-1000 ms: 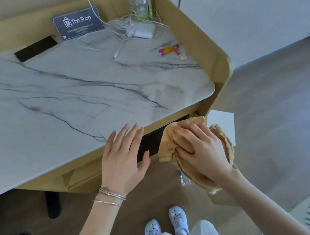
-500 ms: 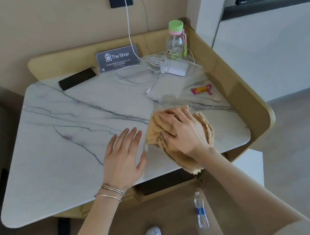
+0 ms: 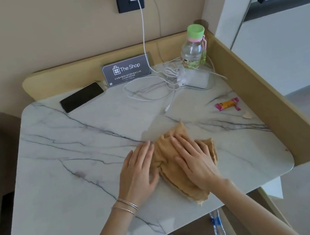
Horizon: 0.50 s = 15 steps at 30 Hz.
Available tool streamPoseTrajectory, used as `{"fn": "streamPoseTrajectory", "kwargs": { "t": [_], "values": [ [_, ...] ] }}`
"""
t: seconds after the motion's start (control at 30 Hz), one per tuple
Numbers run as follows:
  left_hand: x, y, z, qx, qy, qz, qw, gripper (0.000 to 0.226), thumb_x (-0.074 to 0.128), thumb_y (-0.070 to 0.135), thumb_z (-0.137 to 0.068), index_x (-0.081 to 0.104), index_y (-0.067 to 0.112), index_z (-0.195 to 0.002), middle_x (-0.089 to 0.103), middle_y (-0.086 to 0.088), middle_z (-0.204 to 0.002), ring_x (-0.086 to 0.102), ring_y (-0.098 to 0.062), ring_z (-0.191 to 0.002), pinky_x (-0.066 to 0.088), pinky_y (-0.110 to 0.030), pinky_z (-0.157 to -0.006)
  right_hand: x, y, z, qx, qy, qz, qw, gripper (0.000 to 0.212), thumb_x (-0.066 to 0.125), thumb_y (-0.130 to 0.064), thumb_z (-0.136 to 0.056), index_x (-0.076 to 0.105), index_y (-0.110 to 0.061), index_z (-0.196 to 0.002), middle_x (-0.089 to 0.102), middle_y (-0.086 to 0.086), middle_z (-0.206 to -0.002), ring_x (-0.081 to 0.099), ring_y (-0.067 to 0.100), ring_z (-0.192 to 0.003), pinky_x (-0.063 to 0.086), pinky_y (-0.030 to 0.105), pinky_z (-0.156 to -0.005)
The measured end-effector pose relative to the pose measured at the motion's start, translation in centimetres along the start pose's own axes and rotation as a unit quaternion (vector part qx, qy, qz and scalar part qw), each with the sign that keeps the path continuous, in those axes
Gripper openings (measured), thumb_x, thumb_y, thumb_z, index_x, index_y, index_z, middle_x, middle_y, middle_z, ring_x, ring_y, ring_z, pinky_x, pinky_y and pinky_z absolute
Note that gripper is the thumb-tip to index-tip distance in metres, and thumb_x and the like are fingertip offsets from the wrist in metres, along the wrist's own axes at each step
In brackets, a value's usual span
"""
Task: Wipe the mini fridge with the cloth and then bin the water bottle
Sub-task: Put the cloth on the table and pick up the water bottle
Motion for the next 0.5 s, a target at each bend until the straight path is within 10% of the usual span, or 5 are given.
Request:
{"fn": "streamPoseTrajectory", "kwargs": {
  "t": [0.5],
  "values": [
    [3.0, -2.1, -4.8, 0.005, -0.040, -0.013, 0.999, 0.059, 0.043, 0.040, -0.089, 0.054, 0.008, -0.137, 0.054, -0.005, -0.141, 0.051, -0.024, -0.129, 0.030, -0.042, -0.107, 0.8, 1.2, -5.2, 0.019, 0.003, 0.094, 0.995, 0.050, 0.028, -0.051, -0.096, 0.037, -0.033, -0.142, 0.041, -0.004, -0.147, 0.035, 0.019, -0.137, 0.022, 0.048, -0.111]
  ]
}}
Point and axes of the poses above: each hand's wrist, its own z-axis away from the middle knuckle, its own x-axis out of the palm, y = z × x, the point moved 10 cm from there along -z, towards the middle knuckle
